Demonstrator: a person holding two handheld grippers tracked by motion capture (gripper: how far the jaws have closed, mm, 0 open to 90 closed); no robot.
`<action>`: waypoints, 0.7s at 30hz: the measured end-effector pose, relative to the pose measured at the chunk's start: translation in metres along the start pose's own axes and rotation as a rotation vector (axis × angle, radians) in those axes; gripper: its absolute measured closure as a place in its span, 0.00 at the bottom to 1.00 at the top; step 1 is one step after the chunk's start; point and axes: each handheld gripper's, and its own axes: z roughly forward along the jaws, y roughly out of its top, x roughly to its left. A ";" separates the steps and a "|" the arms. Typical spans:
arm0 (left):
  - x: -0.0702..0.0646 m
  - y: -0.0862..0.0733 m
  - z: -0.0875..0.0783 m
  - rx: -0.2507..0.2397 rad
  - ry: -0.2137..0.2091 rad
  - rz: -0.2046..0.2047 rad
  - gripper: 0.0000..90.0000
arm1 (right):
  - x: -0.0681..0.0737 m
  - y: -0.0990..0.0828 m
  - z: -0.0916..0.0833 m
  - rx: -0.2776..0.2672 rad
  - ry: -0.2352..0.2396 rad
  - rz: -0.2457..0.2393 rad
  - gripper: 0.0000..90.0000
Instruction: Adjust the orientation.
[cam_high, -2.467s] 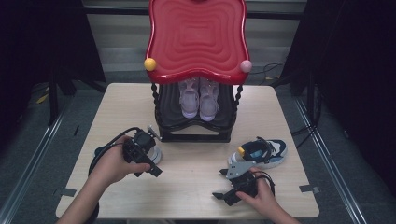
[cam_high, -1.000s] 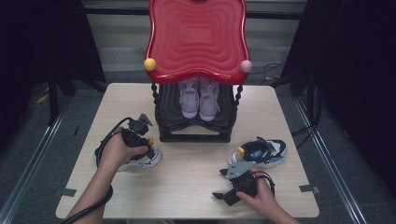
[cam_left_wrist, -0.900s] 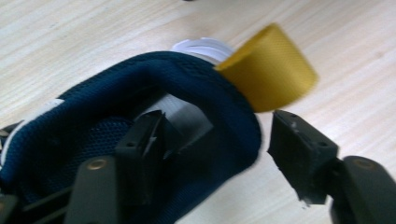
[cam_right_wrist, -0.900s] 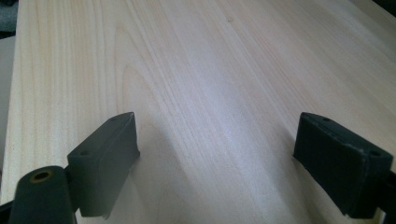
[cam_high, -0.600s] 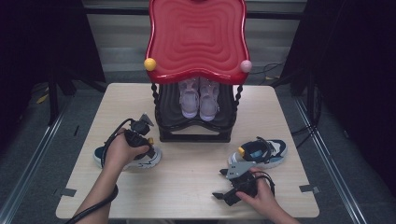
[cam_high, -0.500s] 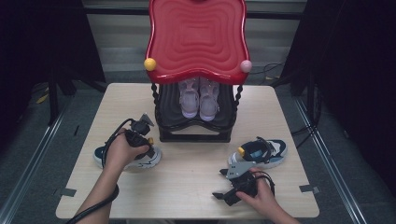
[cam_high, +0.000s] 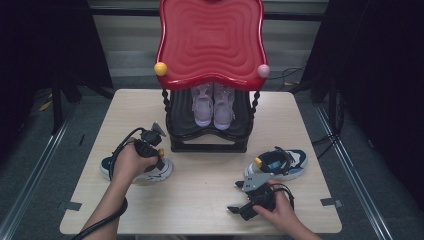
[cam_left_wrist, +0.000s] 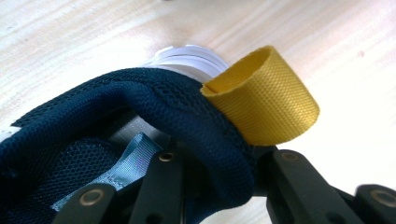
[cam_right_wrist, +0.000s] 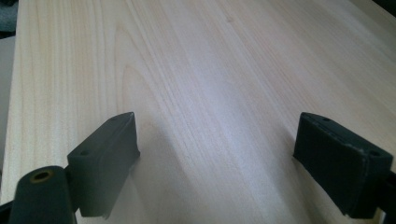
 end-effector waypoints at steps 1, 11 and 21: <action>-0.001 0.000 -0.001 0.004 0.005 0.009 0.83 | 0.000 0.000 0.000 0.000 0.000 0.000 0.14; -0.022 -0.009 -0.019 0.008 0.015 0.156 0.84 | 0.000 0.000 0.000 0.000 0.002 -0.001 0.15; -0.049 -0.018 -0.017 0.015 -0.069 0.290 0.84 | 0.000 0.000 0.000 0.000 0.001 -0.001 0.15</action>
